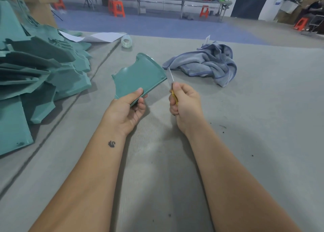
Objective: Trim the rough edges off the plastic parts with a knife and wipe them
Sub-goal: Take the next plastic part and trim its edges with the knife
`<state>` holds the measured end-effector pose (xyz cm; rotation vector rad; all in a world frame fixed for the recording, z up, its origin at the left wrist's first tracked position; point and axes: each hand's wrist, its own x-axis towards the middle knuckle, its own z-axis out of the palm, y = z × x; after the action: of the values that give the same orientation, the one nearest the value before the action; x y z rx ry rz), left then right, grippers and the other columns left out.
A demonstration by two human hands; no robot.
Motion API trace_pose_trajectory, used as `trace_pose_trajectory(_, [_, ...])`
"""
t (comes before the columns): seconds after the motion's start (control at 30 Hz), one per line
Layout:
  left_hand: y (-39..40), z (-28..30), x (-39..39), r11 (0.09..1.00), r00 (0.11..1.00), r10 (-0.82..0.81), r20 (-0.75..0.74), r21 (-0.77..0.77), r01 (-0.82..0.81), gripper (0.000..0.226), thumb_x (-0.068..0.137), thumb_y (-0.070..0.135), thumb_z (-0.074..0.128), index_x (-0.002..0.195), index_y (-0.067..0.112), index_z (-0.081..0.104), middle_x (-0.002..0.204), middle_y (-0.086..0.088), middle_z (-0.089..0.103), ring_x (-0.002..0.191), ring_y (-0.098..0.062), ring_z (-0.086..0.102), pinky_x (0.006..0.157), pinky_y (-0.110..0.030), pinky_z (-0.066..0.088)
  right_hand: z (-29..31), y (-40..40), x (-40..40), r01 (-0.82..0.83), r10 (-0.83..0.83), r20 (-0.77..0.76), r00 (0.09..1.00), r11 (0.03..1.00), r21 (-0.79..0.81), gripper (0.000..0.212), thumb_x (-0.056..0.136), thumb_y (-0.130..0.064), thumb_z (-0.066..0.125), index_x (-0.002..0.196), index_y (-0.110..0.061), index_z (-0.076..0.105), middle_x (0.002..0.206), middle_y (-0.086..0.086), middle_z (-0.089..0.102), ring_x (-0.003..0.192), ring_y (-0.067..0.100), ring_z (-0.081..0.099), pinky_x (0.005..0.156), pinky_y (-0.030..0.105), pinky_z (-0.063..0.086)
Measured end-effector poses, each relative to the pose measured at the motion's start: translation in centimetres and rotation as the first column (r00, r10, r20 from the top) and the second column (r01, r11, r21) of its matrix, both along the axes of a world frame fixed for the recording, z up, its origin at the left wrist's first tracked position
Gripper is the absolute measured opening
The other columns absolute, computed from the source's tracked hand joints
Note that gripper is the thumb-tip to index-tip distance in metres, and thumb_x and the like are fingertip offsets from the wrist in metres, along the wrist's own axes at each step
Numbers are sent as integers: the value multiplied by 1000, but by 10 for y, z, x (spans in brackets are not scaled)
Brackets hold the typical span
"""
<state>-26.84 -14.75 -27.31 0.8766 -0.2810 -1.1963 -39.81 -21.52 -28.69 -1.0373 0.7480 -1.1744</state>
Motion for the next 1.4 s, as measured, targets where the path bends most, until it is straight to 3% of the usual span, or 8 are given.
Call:
trace_pose_trajectory(0.17, [-1, 0, 0, 1000, 1000, 0, 15, -7, 0, 9, 89, 1, 60, 92, 9, 61, 60, -5, 66, 43, -3, 51, 46, -12, 47, -1, 5, -2, -213, 196, -162, 967, 972, -99, 29, 100, -12, 49, 73, -12, 58, 44, -7, 43, 34, 2, 29, 35, 14, 20])
trace_pose_trajectory(0.33, [-1, 0, -1, 1000, 999, -1, 40, 7, 1, 9, 89, 1, 60, 91, 9, 61, 59, -4, 66, 43, -3, 52, 45, -12, 47, -2, 5, 6, -52, 36, -148, 988, 992, -111, 32, 100, -13, 51, 69, -13, 57, 44, -7, 41, 36, 1, 29, 35, 13, 22])
trace_pose_trajectory(0.5, [1, 0, 2, 1000, 1000, -16, -11, -12, 16, 8, 90, 1, 59, 90, 9, 60, 58, -5, 65, 42, -3, 51, 42, -12, 44, 0, -3, 2, 76, -78, 27, 997, 995, 57, 28, 102, -17, 49, 75, -11, 55, 45, -3, 43, 34, 4, 27, 34, 16, 21])
trace_pose_trajectory(0.77, [-2, 0, 1, 1000, 999, -2, -40, -5, 1, 7, 90, 0, 59, 92, 7, 61, 68, -6, 65, 42, -3, 51, 44, -11, 45, -4, 10, 2, -240, 151, -310, 939, 932, -273, 29, 99, -10, 52, 71, -13, 57, 46, -2, 41, 40, 3, 33, 41, 13, 27])
trace_pose_trajectory(1.03, [0, 0, 1, 1000, 998, -19, -55, 7, 19, 7, 91, 2, 58, 85, 6, 59, 56, -6, 65, 40, -2, 51, 42, -11, 43, -6, -4, 0, 7, -13, -90, 996, 998, -65, 32, 101, -17, 51, 70, -14, 57, 47, -3, 42, 37, 5, 28, 37, 16, 23])
trace_pose_trajectory(1.17, [0, 0, 2, 1000, 998, -17, -54, 7, 18, 6, 91, 2, 59, 87, 6, 59, 57, -6, 65, 41, -2, 51, 43, -11, 44, -7, -5, 2, 33, -36, -73, 997, 998, -45, 32, 101, -19, 52, 70, -14, 57, 46, -4, 44, 36, 5, 29, 36, 16, 24])
trace_pose_trajectory(1.27, [2, 0, 3, 1000, 998, -27, -62, -3, 27, 5, 90, 2, 59, 87, 7, 59, 58, -5, 65, 42, -2, 51, 42, -12, 43, -3, -7, -2, 85, -87, 40, 995, 995, 50, 30, 102, -18, 49, 73, -12, 55, 49, -2, 43, 39, 6, 27, 36, 17, 22])
trace_pose_trajectory(1.4, [2, -1, 4, 999, 999, -32, -38, -7, 32, 7, 90, 2, 59, 87, 8, 59, 58, -5, 65, 42, -2, 51, 41, -12, 42, 2, -5, -6, 37, -41, 63, 997, 997, 65, 28, 102, -18, 48, 76, -11, 54, 50, -1, 44, 42, 9, 26, 38, 18, 19])
